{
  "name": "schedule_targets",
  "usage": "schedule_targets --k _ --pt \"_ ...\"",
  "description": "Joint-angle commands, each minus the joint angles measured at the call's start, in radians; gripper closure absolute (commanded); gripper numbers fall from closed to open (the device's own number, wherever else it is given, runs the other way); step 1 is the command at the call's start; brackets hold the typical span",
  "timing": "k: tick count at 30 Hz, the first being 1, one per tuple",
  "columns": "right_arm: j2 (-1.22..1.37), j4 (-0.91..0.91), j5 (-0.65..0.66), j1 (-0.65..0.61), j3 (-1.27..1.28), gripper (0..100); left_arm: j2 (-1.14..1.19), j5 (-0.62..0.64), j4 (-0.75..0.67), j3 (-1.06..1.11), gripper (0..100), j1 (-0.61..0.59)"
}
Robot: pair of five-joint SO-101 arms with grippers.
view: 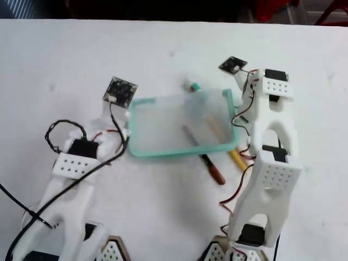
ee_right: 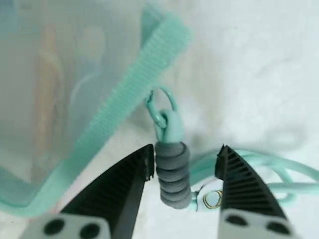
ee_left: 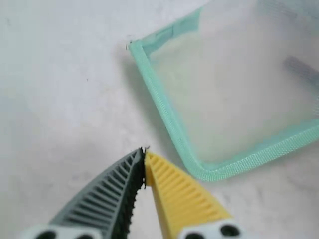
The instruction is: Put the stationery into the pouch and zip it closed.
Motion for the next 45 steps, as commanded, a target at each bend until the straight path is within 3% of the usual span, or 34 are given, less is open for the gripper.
schedule_targets --k 1,8,13,31,37,40,45 --pt "-0.019 -0.008 0.005 0.008 -0.041 82.5 0.002 0.008 -0.018 -0.009 98 0.007" --pt "-0.021 -0.008 0.002 0.005 -0.064 98.7 0.002 0.008 -0.018 -0.009 98 0.007" --pt "-0.041 0.005 -0.078 0.01 -0.115 98.2 0.002 0.008 -0.018 -0.009 98 0.007" --pt "-0.064 0.269 -0.087 -0.021 -0.4 98.2 -0.005 0.014 -0.003 -0.017 97 0.005" --pt "-0.065 0.409 -0.13 -0.117 -0.56 98.2 -0.007 0.015 0.118 -0.121 81 -0.002" --pt "-0.082 0.41 -0.241 -0.143 -0.655 98.2 -0.01 0.009 0.226 -0.229 80 -0.045" --pt "-0.2 0.41 -0.276 -0.174 -0.678 98.2 -0.137 -0.014 0.325 -0.351 80 -0.114"
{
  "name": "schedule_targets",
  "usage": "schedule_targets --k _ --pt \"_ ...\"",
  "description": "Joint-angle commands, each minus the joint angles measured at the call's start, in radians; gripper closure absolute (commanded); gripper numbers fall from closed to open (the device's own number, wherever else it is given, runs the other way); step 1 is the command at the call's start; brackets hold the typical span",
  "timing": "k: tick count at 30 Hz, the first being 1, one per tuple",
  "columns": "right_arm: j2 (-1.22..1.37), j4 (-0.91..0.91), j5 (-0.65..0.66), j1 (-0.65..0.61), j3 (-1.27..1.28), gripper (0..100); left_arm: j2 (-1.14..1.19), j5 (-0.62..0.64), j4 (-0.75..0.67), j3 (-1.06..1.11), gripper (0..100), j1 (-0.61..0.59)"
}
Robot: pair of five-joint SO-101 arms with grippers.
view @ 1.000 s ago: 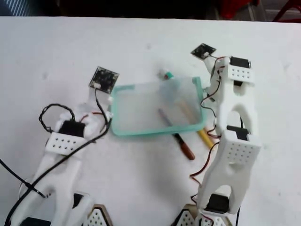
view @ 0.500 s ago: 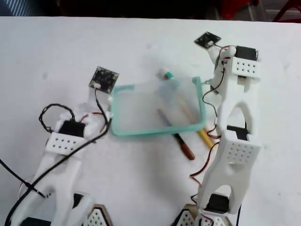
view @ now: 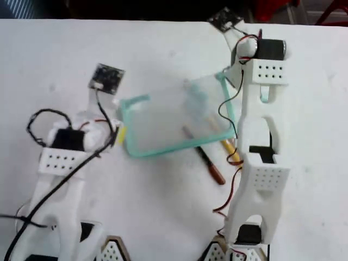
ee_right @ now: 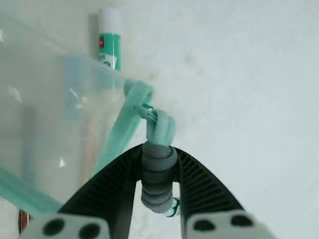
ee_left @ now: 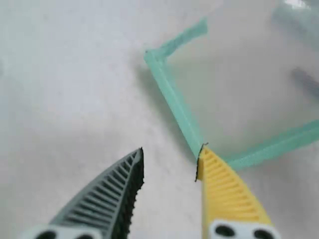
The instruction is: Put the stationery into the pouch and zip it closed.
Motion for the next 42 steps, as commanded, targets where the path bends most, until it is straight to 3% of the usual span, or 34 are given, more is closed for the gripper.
schedule_targets --k 1,8,13,16,23,27,33,42 --pt "-0.157 0.03 -0.02 -0.035 -0.054 98.2 -0.162 -0.048 0.072 -0.137 80 -0.045" --pt "-0.343 0.031 -0.021 -0.154 -0.054 98.2 -0.43 -0.187 0.143 -0.224 79 -0.044" --pt "-0.45 0.031 -0.089 -0.251 -0.052 98.2 -0.458 -0.253 0.238 -0.275 70 -0.044" --pt "-0.507 0.033 -0.143 -0.298 -0.041 98.2 -0.463 -0.301 0.259 -0.279 70 -0.041" --pt "-0.745 0.031 -0.183 -0.409 0.267 98.2 -0.464 -0.393 0.265 -0.284 70 -0.036" --pt "-0.891 0.028 -0.184 -0.492 0.439 98.1 -0.466 -0.466 0.288 -0.333 70 0.027" --pt "-1.044 0.028 -0.195 -0.559 0.635 98.1 -0.538 -0.471 0.408 -0.43 69 0.185" --pt "-1.282 0.028 -0.239 -0.631 0.868 98.1 -0.579 -0.486 0.416 -0.402 69 0.298"
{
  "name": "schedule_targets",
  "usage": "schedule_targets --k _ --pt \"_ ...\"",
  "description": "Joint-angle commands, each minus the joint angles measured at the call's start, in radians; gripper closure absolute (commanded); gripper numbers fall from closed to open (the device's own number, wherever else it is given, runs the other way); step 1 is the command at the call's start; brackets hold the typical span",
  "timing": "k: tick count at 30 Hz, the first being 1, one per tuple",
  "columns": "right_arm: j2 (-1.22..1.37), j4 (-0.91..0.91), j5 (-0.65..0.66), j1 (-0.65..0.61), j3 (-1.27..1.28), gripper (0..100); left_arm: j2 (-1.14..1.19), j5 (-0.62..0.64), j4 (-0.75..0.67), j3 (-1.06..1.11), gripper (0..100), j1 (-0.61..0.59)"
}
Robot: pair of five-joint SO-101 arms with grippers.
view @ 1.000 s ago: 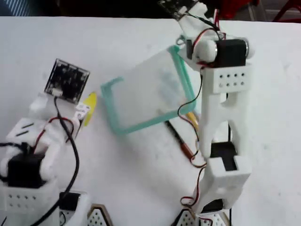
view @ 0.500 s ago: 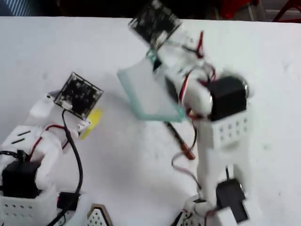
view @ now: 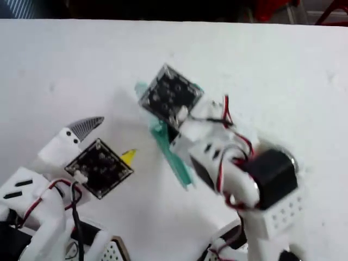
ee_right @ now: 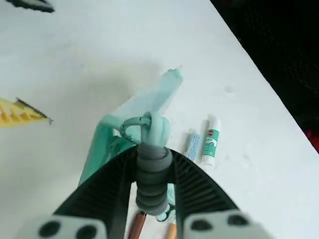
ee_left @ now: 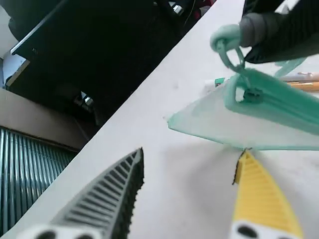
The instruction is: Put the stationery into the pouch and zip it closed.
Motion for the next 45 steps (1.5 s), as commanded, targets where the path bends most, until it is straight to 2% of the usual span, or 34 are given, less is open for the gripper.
schedule_targets --k 1,7,13,22,26,32,40,45 --pt "-0.108 0.019 -0.008 -0.022 0.064 98.1 -0.008 -0.049 0.003 -0.015 69 0.074" --pt "-0.271 0.021 -0.008 -0.022 0.23 98.1 -0.004 -0.196 0.018 -0.012 69 0.154" --pt "-0.429 0.021 -0.008 -0.024 0.37 98.1 -0.004 -0.252 0.008 0.02 69 0.222" --pt "-0.786 0.021 0.002 -0.024 0.672 98.1 -0.002 -0.379 -0.157 0.203 69 0.312" --pt "-0.905 0.019 0.048 -0.024 0.773 98.1 0.03 -0.365 -0.206 0.206 69 0.398" --pt "-0.921 0.004 0.071 -0.024 0.79 98.1 0.259 -0.367 -0.273 0.195 69 0.441" --pt "-0.929 0.004 0.071 -0.024 0.789 98.1 0.381 -0.635 -0.226 0.187 69 0.444" --pt "-0.921 -0.033 0.071 -0.022 0.789 98.1 0.358 -0.572 -0.161 0.066 69 0.395"
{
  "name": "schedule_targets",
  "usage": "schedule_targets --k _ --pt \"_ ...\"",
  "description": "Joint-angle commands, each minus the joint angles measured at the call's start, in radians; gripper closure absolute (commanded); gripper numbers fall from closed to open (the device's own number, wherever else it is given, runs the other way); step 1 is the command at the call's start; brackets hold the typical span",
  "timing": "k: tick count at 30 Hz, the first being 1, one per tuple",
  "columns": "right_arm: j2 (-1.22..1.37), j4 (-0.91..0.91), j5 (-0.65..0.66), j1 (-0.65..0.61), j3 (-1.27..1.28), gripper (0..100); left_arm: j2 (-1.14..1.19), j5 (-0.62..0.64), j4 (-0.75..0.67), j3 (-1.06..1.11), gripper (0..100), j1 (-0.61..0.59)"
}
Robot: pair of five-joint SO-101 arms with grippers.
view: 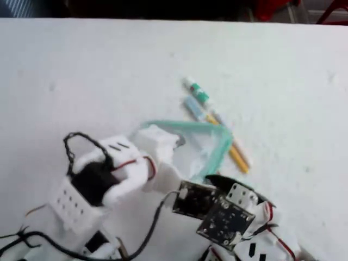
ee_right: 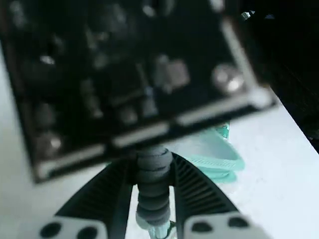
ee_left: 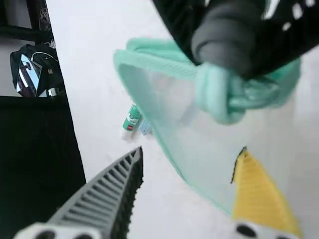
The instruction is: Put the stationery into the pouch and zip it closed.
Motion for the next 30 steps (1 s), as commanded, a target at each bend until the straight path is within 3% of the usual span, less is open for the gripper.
schedule_targets --k 1,7,15,23,30 --pt "0.008 -0.041 0.009 -0.01 -0.005 98.1 -0.027 0.074 0.061 -0.138 69 -0.041" --pt "0.01 -0.107 0.003 -0.008 -0.002 98.1 -0.193 0.334 0.157 -0.146 69 -0.036" --pt "0.128 -0.143 -0.002 -0.008 -0.005 98.1 -0.496 0.236 0.146 0.132 69 -0.042" --pt "0.154 -0.171 -0.041 -0.004 -0.006 98.2 -0.665 0.442 0.155 0.258 69 -0.036" --pt "0.157 -0.24 -0.063 -0.007 -0.006 98.2 -0.846 0.605 0.075 0.417 64 -0.028"
